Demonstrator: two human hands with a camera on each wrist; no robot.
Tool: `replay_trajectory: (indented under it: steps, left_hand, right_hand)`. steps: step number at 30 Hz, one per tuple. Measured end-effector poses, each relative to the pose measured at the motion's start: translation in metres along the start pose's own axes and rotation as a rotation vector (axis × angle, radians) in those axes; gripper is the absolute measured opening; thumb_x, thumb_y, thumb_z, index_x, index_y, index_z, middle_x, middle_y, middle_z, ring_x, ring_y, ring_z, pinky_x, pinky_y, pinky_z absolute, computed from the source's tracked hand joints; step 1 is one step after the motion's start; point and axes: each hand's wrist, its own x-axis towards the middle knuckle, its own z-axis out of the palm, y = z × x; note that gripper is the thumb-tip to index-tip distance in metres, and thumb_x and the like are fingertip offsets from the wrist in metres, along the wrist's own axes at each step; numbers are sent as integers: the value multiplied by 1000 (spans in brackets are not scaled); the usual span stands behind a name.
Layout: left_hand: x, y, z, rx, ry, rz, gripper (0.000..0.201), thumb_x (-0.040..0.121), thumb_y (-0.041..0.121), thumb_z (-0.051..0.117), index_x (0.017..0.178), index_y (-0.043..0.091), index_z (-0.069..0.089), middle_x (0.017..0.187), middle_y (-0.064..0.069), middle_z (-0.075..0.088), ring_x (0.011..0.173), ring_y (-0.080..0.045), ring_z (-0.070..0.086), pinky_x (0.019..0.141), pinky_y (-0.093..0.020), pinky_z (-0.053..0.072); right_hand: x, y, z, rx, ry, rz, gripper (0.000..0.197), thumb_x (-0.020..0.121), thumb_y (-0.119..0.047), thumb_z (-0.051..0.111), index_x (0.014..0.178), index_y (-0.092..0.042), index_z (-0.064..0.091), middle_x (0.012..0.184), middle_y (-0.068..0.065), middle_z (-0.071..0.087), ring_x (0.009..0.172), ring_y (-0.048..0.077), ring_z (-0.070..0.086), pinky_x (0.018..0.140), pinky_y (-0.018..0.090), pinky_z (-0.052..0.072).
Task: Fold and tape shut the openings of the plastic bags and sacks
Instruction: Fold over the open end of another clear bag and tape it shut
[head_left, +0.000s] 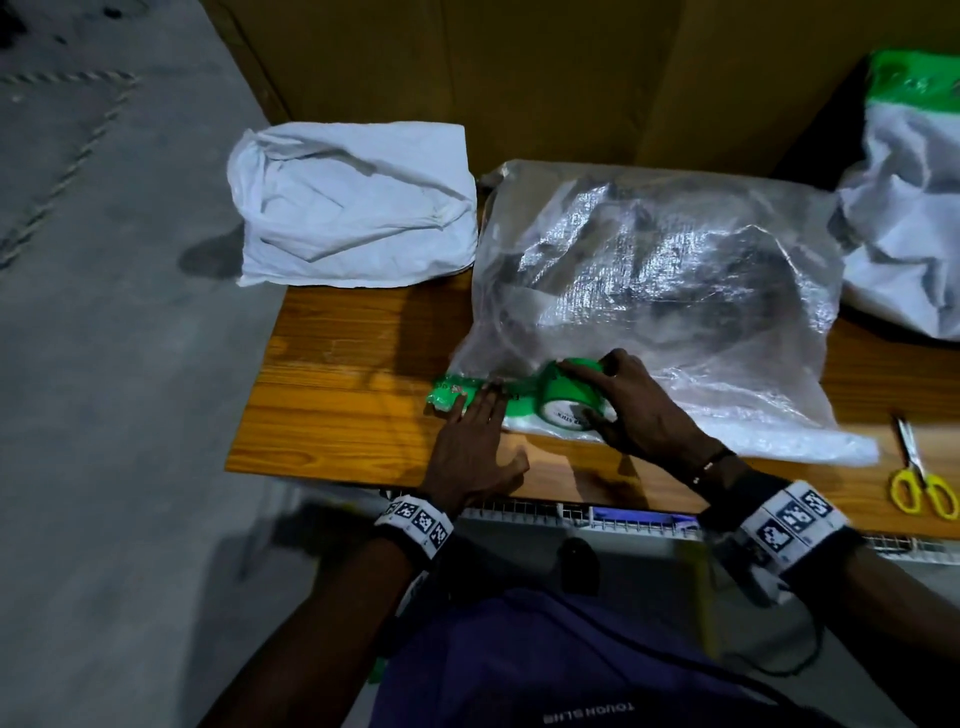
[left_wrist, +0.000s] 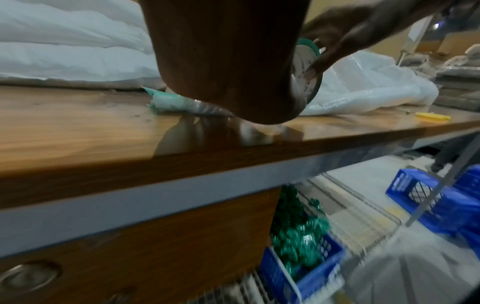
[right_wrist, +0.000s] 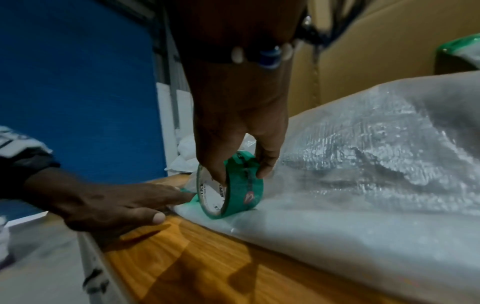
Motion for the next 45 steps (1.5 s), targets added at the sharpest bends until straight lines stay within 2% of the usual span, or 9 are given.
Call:
replay_trajectory:
  steps: [4,7,12,17,24,29,34,42,45]
  left_hand:
    - [9,17,-2,-107,44,-10,89,92,56,50,160,1,33,166,-17,33,155,-29,29,129,-36,3]
    - [9,28,5,-182,26,13,88,93,55,57,160,4,31,165,-15,35,154,-29,31,129,-39,16]
    - [7,24,13,-145,26,39,92,92,62,57,162,9,29,168,-11,31,157,-25,24,129,-41,16]
    - [7,20,20,-14,-32,49,96,95,68,45,163,2,24,170,-17,24,157,-29,23,130,-41,12]
    - [12,24,15,-21,-37,6,93,93,65,48,163,6,27,169,-14,27,155,-28,27,129,-41,15]
    - [23,71,16,-79,33,5,91,95,66,44,161,4,30,168,-16,31,155,-30,27,129,-46,12]
    - [20,78,30,-113,13,4,99,92,68,53,164,8,23,171,-11,25,158,-25,21,130,-39,11]
    - [21,74,33,-36,-50,34,105,93,72,48,167,14,2,175,-4,3,161,-19,5,131,-40,8]
    - [24,84,27,-74,-35,-25,102,92,70,49,166,11,13,174,-7,11,160,-21,10,131,-40,7]
  right_hand:
    - [-12,-1,21,343,159,94,79,90,-30,81,157,-21,41,140,9,51,124,20,55,102,28,48]
    - [-19,3,47,469,186,164,89,86,-15,85,159,-26,35,155,-1,48,135,21,56,104,44,54]
    - [-26,-2,41,438,95,162,92,92,-10,77,165,-35,26,127,6,45,115,26,55,91,34,53]
    - [-44,16,-1,216,5,104,91,89,-21,74,165,-33,27,111,3,37,97,23,45,83,36,43]
    - [-62,44,-25,150,-96,81,97,86,-22,77,164,-43,22,130,9,37,112,32,52,99,42,49]
    - [-56,36,-5,280,10,111,85,96,-23,72,164,-41,24,127,1,39,113,16,49,98,20,39]
    - [-56,30,5,361,81,116,72,96,-15,71,159,-28,38,129,5,48,122,25,50,105,41,45]
    - [-87,77,-46,3,-48,29,65,103,-39,59,163,-36,32,116,5,39,107,30,43,89,39,41]
    - [-86,73,-34,220,47,119,68,99,-37,61,161,-29,33,131,9,46,117,26,50,97,37,46]
